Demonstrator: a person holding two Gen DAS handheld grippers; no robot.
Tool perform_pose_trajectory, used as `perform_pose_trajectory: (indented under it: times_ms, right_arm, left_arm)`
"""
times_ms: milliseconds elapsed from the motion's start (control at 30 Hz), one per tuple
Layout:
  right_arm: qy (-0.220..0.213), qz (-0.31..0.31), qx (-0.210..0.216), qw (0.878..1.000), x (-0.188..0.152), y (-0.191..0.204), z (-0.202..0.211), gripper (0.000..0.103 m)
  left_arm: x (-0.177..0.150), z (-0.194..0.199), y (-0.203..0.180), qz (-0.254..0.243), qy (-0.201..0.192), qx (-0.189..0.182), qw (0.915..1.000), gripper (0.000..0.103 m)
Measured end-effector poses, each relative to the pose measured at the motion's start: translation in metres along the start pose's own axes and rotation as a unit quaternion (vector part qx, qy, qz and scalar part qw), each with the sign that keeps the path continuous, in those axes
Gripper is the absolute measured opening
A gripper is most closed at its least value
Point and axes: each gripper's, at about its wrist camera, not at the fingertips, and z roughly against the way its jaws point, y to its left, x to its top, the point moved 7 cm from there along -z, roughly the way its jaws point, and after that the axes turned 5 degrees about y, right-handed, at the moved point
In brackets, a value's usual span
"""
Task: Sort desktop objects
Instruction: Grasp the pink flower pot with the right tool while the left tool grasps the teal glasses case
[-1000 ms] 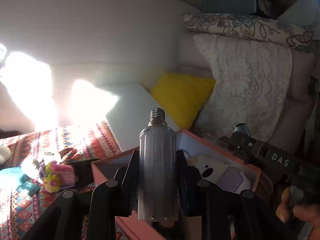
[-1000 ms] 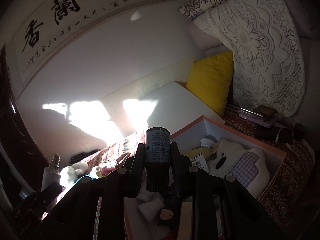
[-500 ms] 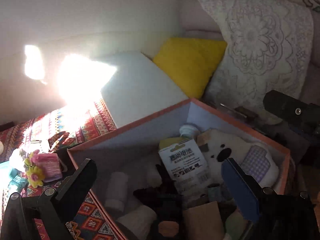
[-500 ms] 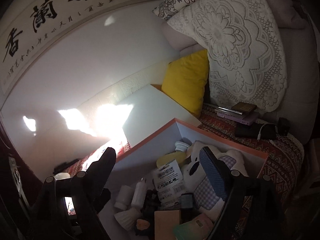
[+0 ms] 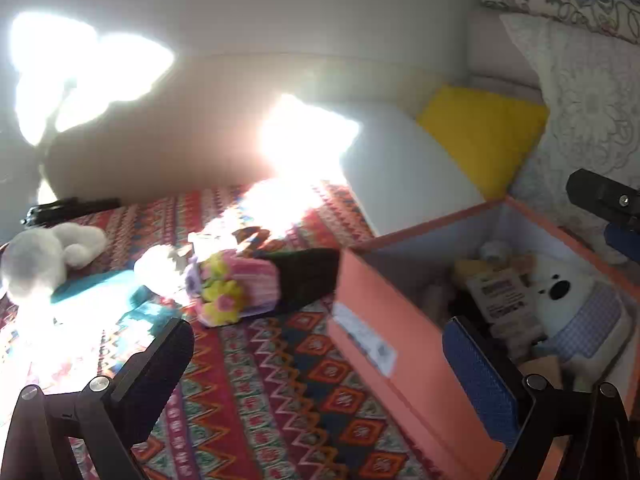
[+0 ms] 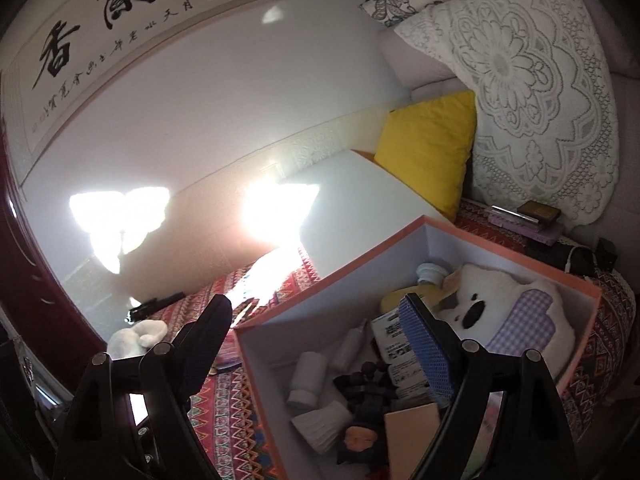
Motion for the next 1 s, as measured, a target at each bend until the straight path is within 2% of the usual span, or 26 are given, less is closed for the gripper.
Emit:
perform_pose_trajectory:
  times_ms: [167,300,367,467,500,567,600,667,767,833,867,933,967,1000]
  right_arm:
    - [0.031,0.047,0.029,0.998,-0.027,0.075,-0.037,0.089]
    - [0.077,0.096,0.046,0.991,-0.058,0.132,-0.083,0.089]
    - [0.102,0.119,0.049,0.986,-0.072,0.156,-0.11,0.089]
    - [0.132,0.131,0.037,0.982,-0.085,0.16,-0.15,0.089]
    - [0.141,0.135,0.034,0.98,-0.089,0.161,-0.164,0.088]
    - [0.16,0.143,0.026,0.976,-0.097,0.164,-0.191,0.088]
    - [0.17,0.147,0.022,0.974,-0.101,0.165,-0.204,0.088]
    - [0.189,0.155,0.015,0.97,-0.109,0.167,-0.231,0.088]
    - [0.218,0.167,0.003,0.962,-0.122,0.171,-0.27,0.089]
    - [0.237,0.174,-0.004,0.956,-0.13,0.173,-0.297,0.09]
    - [0.246,0.178,-0.008,0.953,-0.134,0.174,-0.31,0.096]
    - [0.265,0.183,-0.013,0.947,-0.141,0.176,-0.334,0.097]
    - [0.272,0.175,-0.006,0.946,-0.145,0.173,-0.341,0.096]
    - [0.274,0.164,0.0,0.948,-0.146,0.17,-0.345,0.091]
  left_arm:
    - [-0.028,-0.002,0.101,0.023,0.025,0.063,0.9974,0.102]
    - [-0.047,-0.018,0.183,0.033,0.049,0.109,0.9923,0.102]
    - [-0.055,-0.031,0.218,0.049,0.058,0.102,0.9919,0.102]
    - [-0.052,-0.06,0.243,0.047,0.082,0.066,0.9933,0.102]
    - [-0.048,-0.072,0.247,0.032,0.09,0.056,0.9939,0.102]
    - [-0.037,-0.099,0.247,-0.036,0.11,0.045,0.9923,0.102]
    - [-0.032,-0.115,0.245,-0.081,0.123,0.046,0.9881,0.102]
    - [-0.024,-0.147,0.241,-0.171,0.15,0.055,0.9722,0.102]
    - [-0.015,-0.193,0.236,-0.278,0.189,0.052,0.9402,0.102]
    - [-0.011,-0.222,0.234,-0.315,0.226,0.037,0.9212,0.102]
    - [-0.01,-0.235,0.234,-0.322,0.24,0.027,0.9155,0.103]
    - [-0.006,-0.255,0.233,-0.328,0.256,0.007,0.9094,0.103]
    - [-0.004,-0.263,0.233,-0.321,0.265,-0.003,0.9093,0.103]
    - [-0.002,-0.268,0.236,-0.305,0.275,-0.013,0.9118,0.103]
